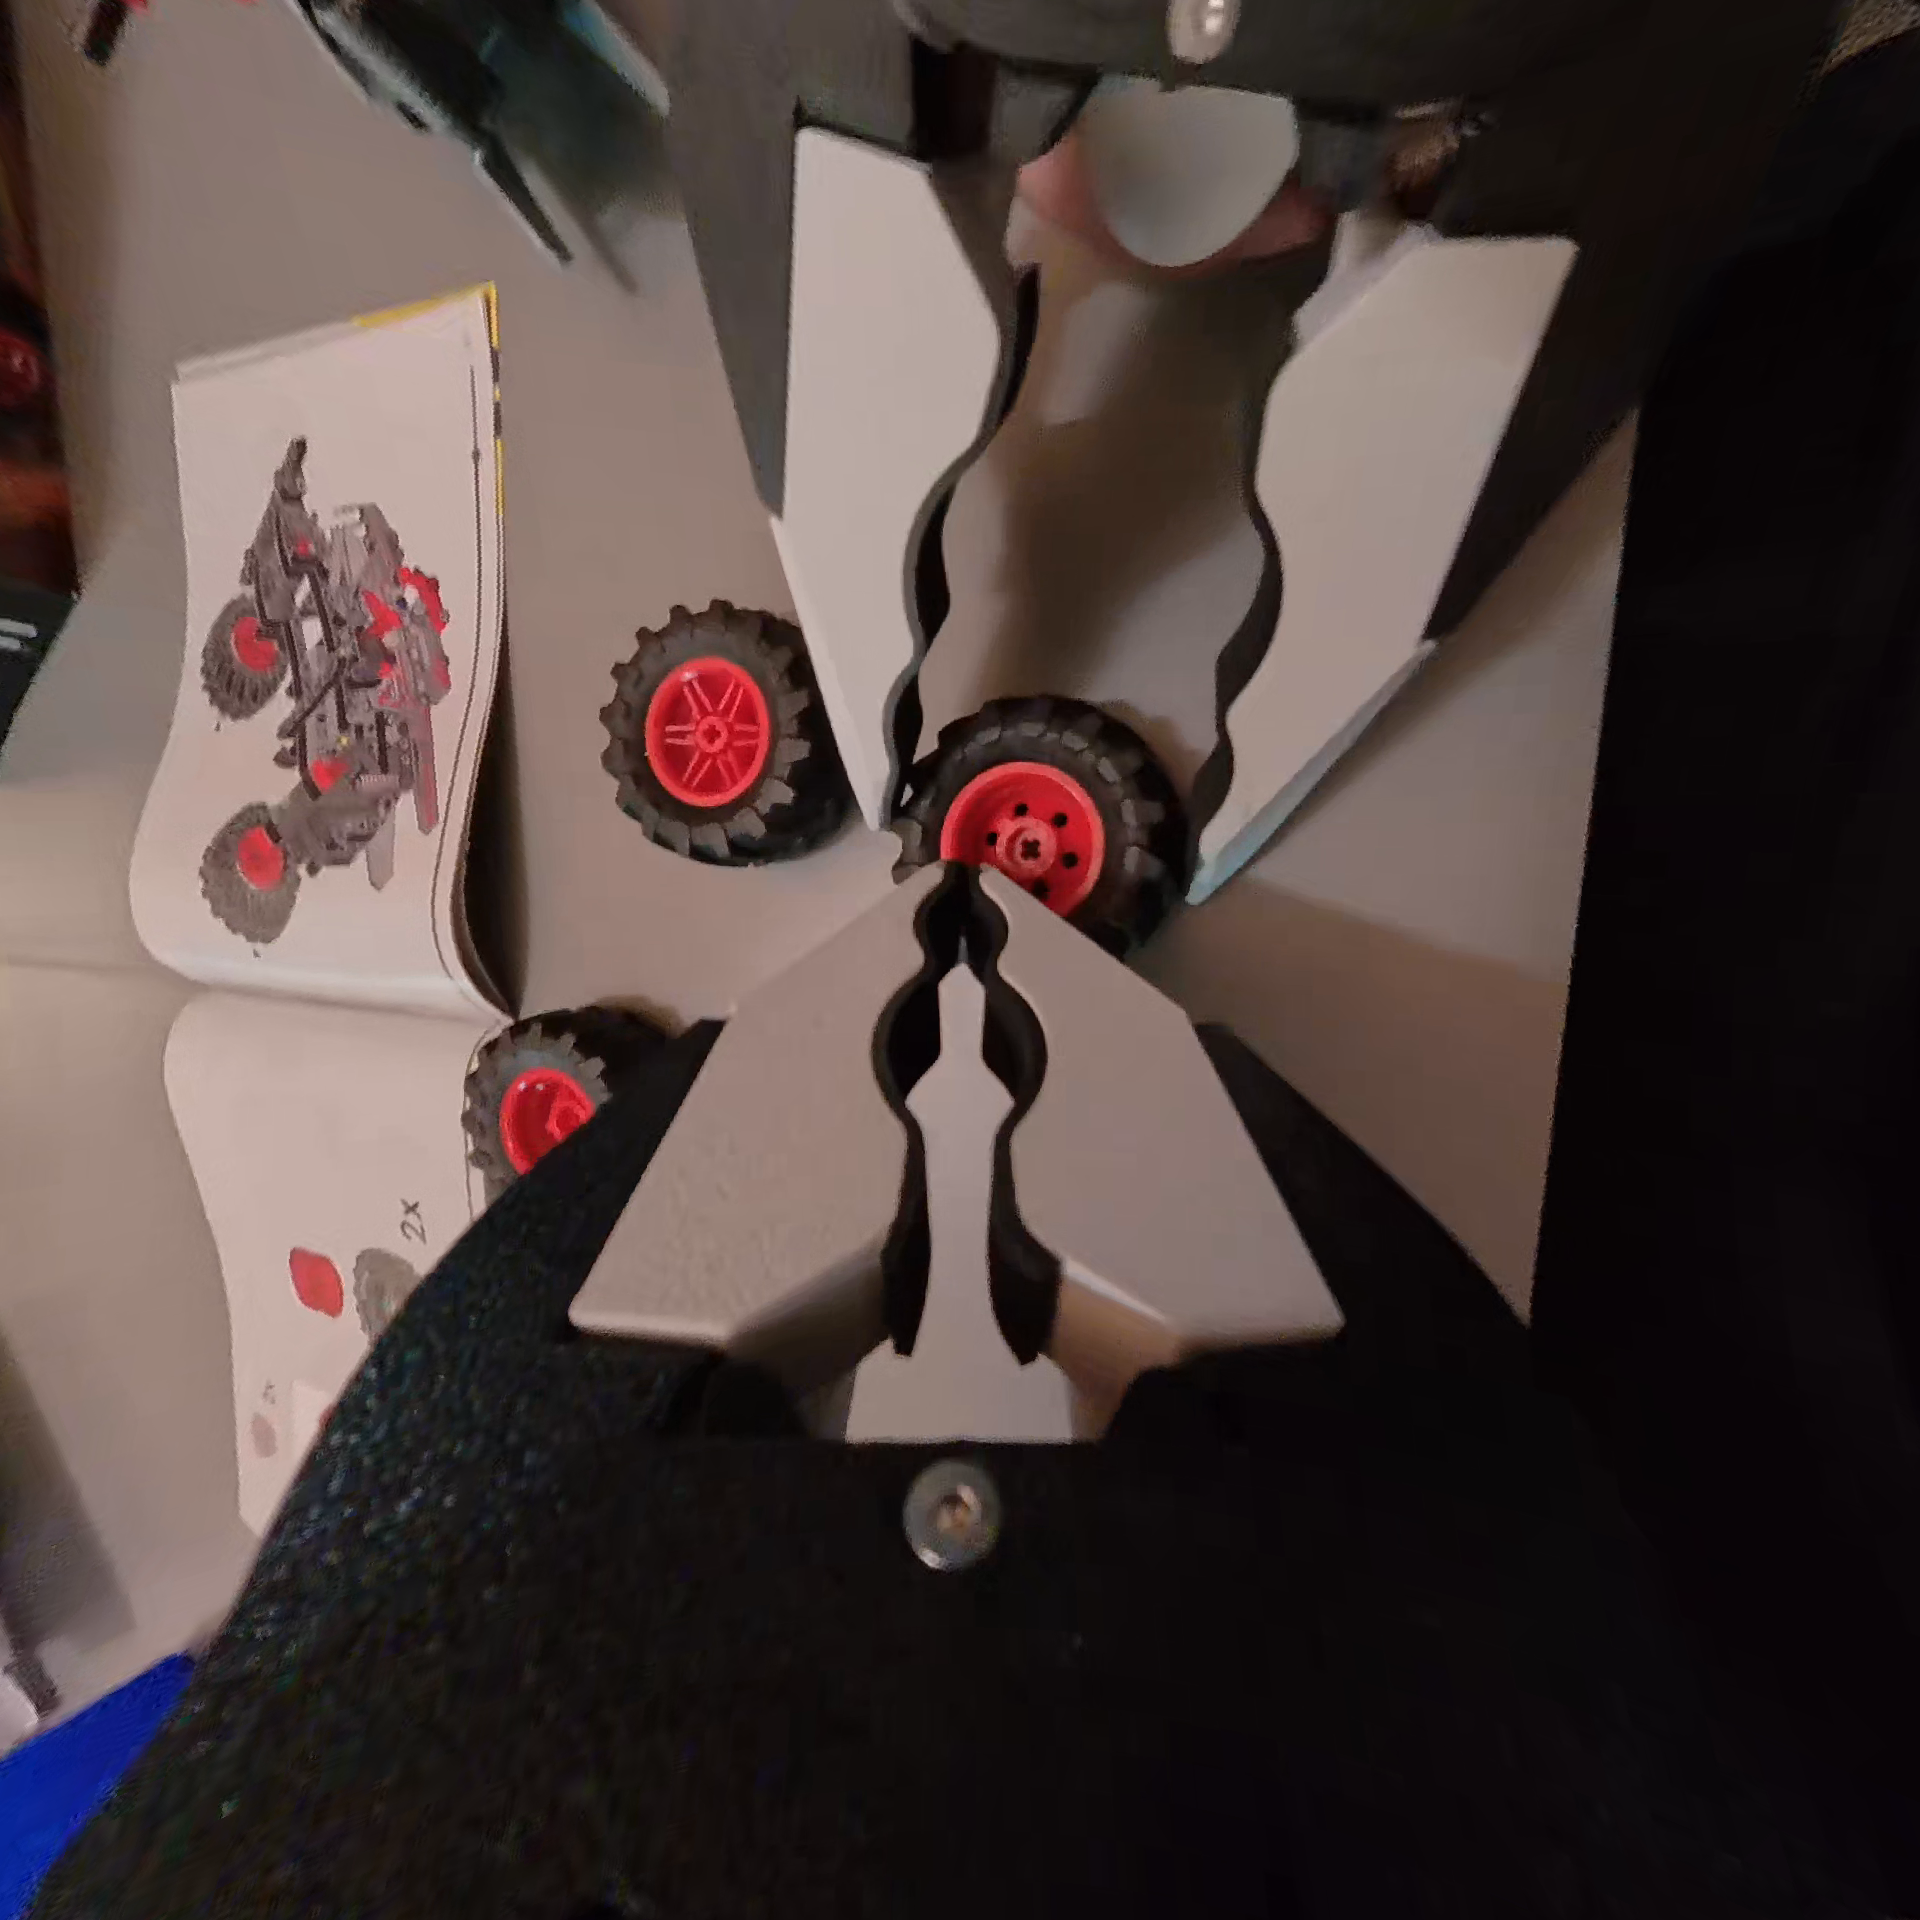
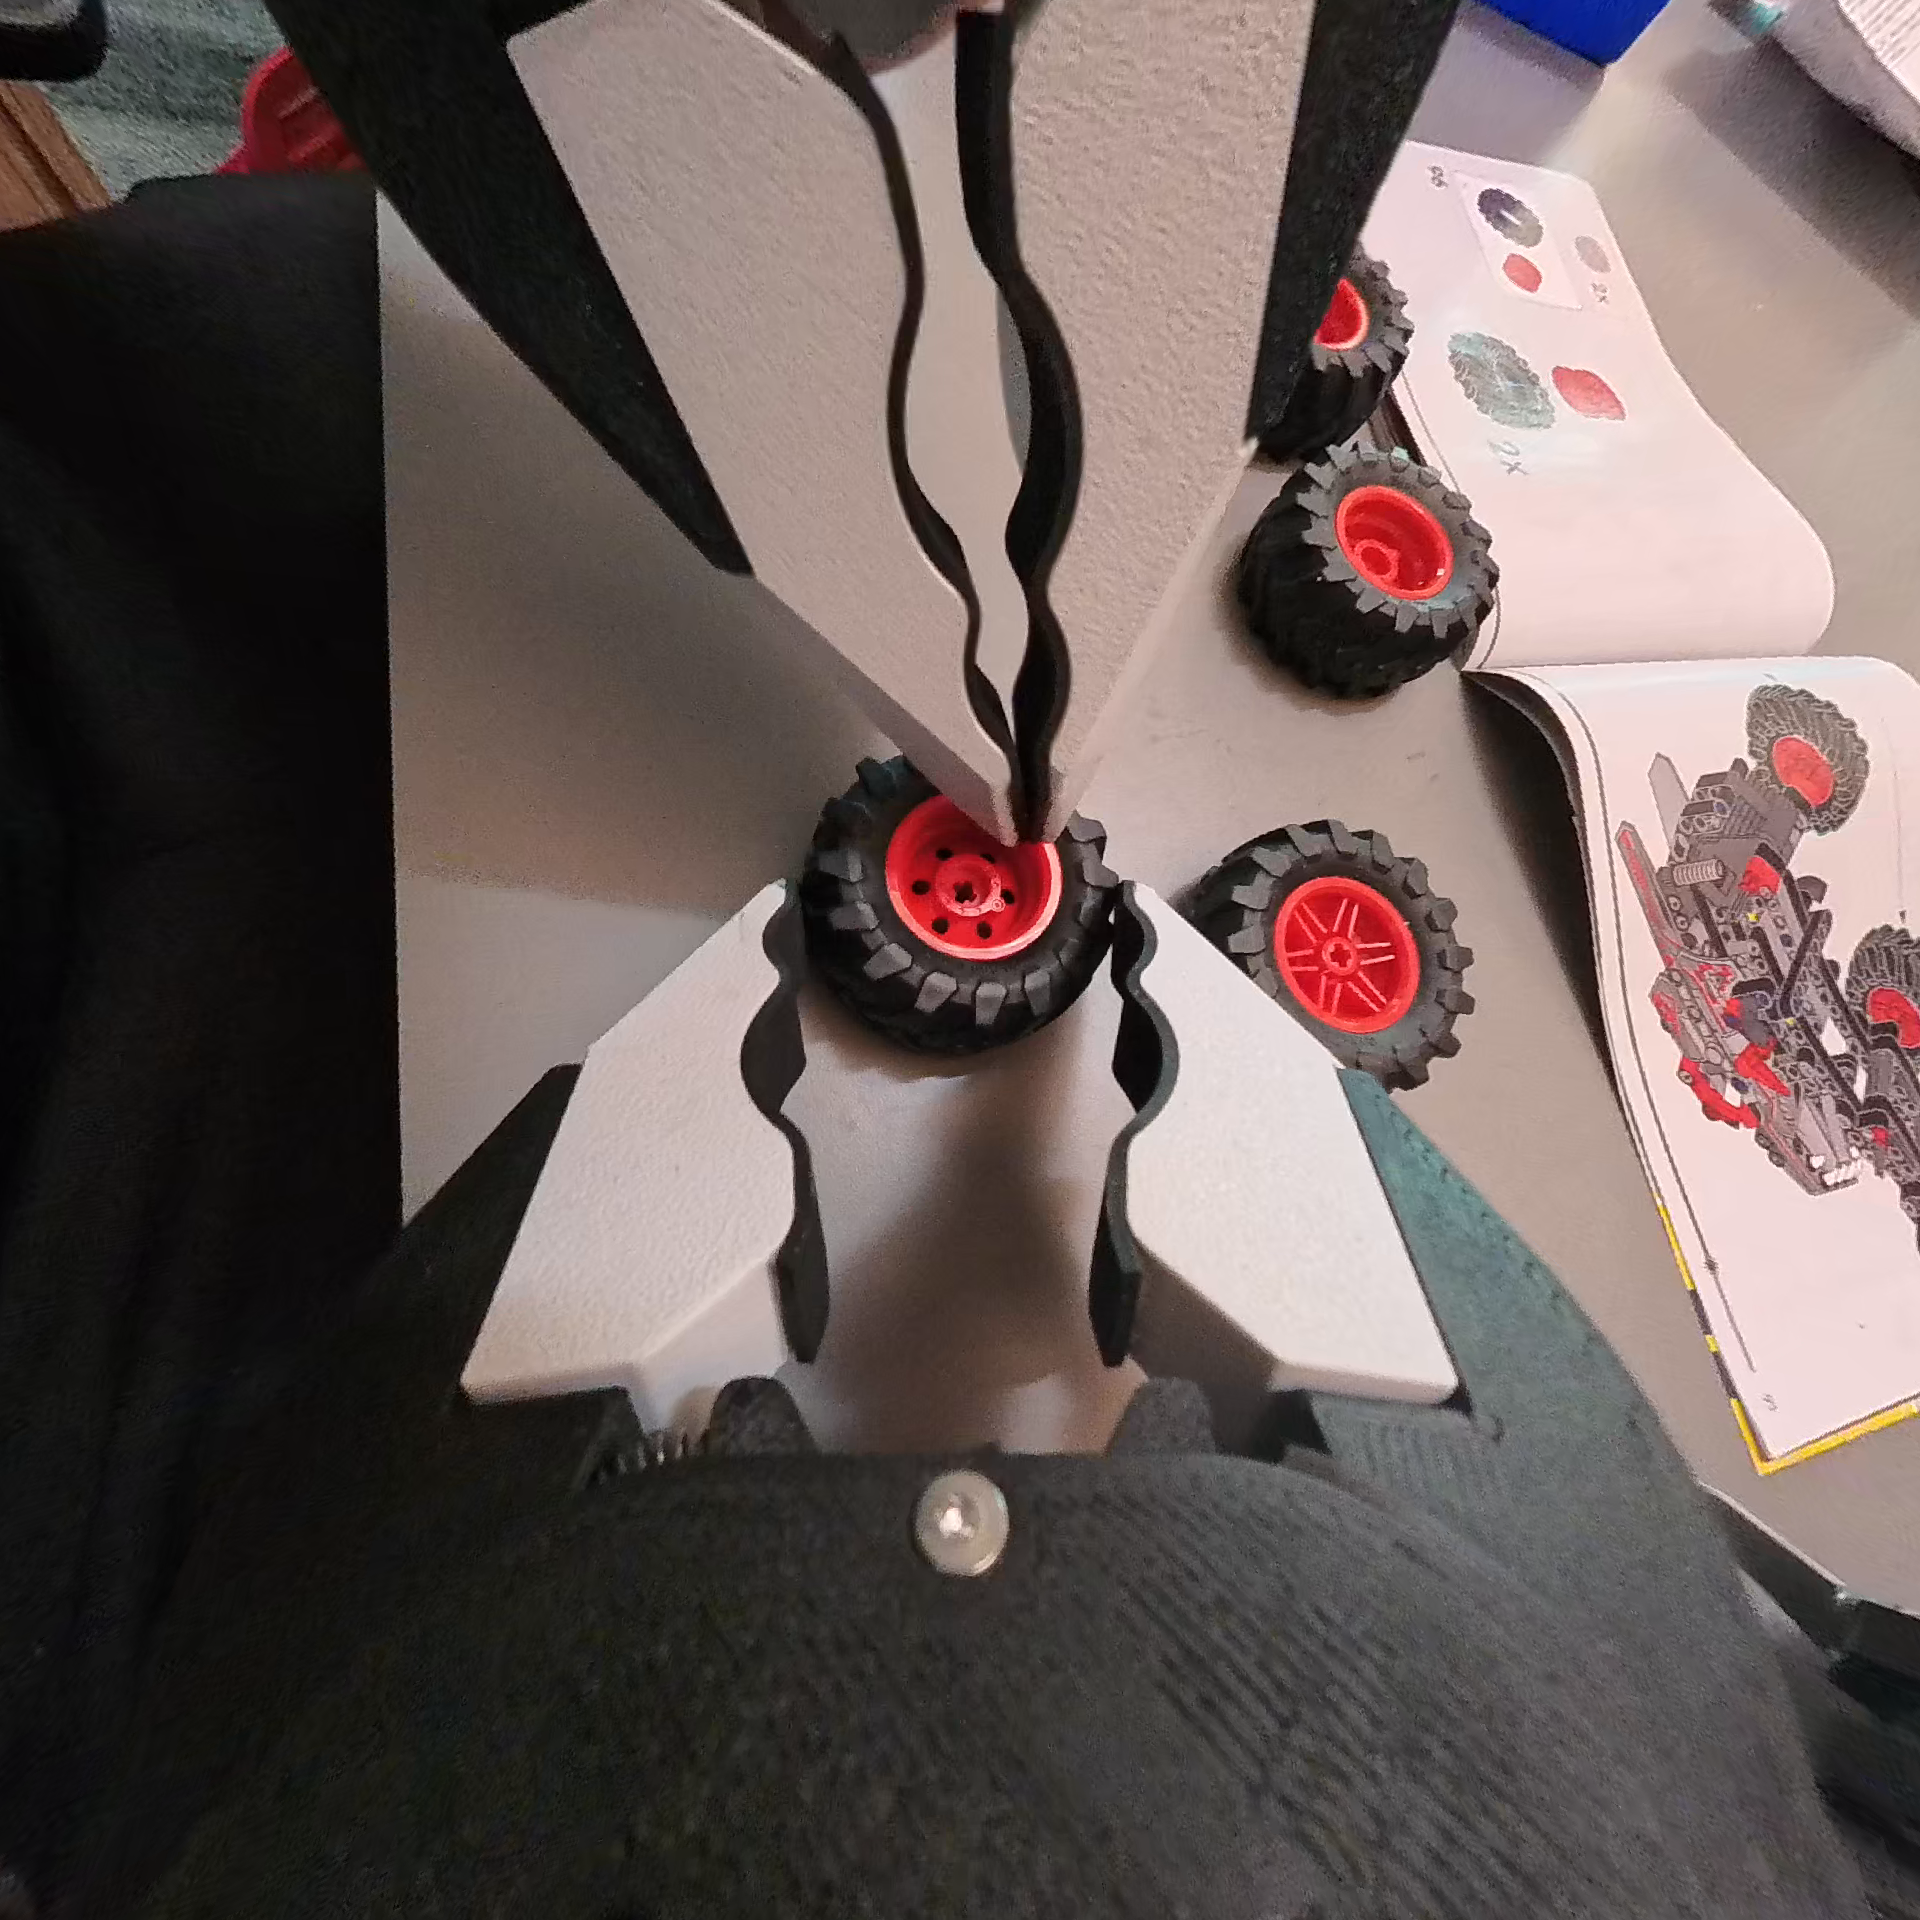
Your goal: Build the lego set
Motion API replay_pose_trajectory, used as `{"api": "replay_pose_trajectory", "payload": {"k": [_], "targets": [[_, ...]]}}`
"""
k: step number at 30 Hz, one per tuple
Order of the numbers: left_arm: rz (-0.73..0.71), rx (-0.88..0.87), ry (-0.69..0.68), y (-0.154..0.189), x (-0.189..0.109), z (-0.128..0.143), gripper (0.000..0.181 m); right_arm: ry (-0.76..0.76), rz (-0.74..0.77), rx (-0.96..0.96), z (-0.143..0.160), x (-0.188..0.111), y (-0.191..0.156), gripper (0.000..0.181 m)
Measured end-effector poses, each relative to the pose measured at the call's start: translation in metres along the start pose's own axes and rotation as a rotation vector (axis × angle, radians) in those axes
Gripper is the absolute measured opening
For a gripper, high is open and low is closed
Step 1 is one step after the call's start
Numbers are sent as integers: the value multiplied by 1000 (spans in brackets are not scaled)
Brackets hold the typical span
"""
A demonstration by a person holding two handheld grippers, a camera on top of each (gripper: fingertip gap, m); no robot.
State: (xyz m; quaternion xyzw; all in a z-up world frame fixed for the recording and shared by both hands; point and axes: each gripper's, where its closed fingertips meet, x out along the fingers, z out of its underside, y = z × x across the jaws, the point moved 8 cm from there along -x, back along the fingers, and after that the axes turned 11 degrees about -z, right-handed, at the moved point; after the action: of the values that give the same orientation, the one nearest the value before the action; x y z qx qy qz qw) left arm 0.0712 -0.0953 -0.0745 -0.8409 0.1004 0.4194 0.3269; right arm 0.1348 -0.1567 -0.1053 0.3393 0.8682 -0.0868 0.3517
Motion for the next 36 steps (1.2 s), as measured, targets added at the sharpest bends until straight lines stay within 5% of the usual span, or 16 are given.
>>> {"api": "replay_pose_trajectory", "payload": {"k": [8,14,20,27,29,33,36], "targets": [[9,-114,-18,-2,3,0,0,38,18,16,2,1,-1,58],[-101,-196,179,1,-4,13,1,5,55,-68,1,-3,-6,57],[-261,57,414,26,-29,30,30,14,-13,133,0,-7,-2,57],[-439,311,270,43,-11,32,44,149,-244,488,0,-13,0,57],[-478,337,267,42,-7,29,28,159,-257,509,2,-15,0,57],[-405,209,305,41,-8,22,26,219,-278,483,6,-25,0,57],[-196,-120,348,32,-14,19,24,218,-259,292,5,-38,-5,74]]}}
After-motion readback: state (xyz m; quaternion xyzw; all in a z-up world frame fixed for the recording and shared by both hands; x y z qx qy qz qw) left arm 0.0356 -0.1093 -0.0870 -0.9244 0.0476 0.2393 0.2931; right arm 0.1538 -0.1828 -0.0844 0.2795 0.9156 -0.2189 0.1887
